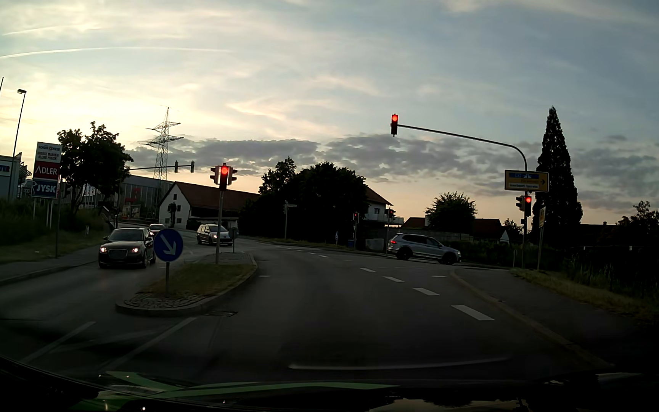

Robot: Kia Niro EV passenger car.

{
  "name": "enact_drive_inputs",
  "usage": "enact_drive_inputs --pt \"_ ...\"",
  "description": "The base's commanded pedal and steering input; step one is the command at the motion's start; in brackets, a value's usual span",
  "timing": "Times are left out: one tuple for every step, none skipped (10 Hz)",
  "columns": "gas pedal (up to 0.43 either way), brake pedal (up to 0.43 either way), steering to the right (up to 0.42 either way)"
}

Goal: Follow the waypoints while adhering to traffic rules and regulations

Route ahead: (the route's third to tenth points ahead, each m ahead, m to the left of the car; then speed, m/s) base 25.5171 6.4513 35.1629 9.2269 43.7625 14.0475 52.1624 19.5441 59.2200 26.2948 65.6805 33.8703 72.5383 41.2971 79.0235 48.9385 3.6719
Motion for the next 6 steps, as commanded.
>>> enact_drive_inputs --pt "0.0 0.0 -0.034" --pt "0.0 0.0 -0.036" --pt "0.0 0.0 -0.039" --pt "0.0 0.0 -0.041" --pt "0.0 0.0 -0.041" --pt "0.0 0.0 -0.042"
